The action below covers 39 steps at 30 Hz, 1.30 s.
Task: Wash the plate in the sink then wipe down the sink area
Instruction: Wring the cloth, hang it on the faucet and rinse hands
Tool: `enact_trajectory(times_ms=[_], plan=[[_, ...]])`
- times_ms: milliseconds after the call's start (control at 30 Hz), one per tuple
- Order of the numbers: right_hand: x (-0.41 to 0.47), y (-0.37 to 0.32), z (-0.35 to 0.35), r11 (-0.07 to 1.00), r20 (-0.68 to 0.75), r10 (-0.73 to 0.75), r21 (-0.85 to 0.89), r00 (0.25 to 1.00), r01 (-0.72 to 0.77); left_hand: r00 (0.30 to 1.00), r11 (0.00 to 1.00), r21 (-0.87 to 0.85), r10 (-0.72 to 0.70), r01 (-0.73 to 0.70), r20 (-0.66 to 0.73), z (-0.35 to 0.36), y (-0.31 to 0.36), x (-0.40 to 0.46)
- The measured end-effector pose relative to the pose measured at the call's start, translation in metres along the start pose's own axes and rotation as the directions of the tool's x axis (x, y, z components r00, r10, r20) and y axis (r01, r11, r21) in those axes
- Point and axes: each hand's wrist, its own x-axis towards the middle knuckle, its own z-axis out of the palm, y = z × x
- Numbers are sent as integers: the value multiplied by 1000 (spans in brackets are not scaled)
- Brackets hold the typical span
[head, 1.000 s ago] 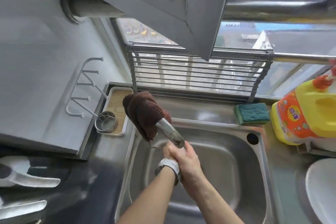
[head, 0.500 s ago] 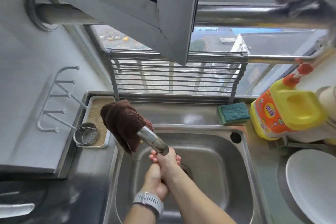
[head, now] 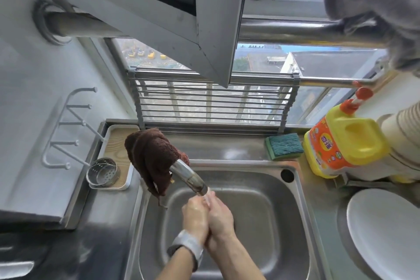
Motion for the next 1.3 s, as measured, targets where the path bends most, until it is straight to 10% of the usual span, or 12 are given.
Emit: enact_trajectory(times_ms=[167, 333, 500, 733, 1033, 1133, 1233, 1300], plan=[[6, -10, 10, 926, -2, 195, 330, 981, -183, 963, 758, -594, -208, 269, 171, -1, -27, 8], [18, -20, 11, 990, -9, 121, 74, 993, -121, 953, 810, -504, -255, 302, 161, 6, -22, -1], [-14, -6, -6, 999, 131, -38, 34, 991, 34, 986, 883, -452, -162, 123, -48, -1, -20, 5], [-74, -7, -63, 957, -101, -225, -210, 969, 200, 996, 980, -177, 93, -88, 18, 29, -43, -55], [-197, -115, -73, 682, 28, -709, -228, 704, 695, 822, 753, -408, 569, -516, 11, 10, 50, -186], [-145, -71, -82, 766, -20, -572, -371, 820, 525, 882, 880, -77, 471, -469, 18, 20, 11, -135], [-99, 0, -102, 802, -15, -151, -586, 988, 114, 994, 906, 409, 91, -108, 61, 25, -41, -92], [-93, 8, -100, 732, -33, -177, -672, 984, 109, 994, 918, 383, 103, -103, 22, 26, -50, -83]])
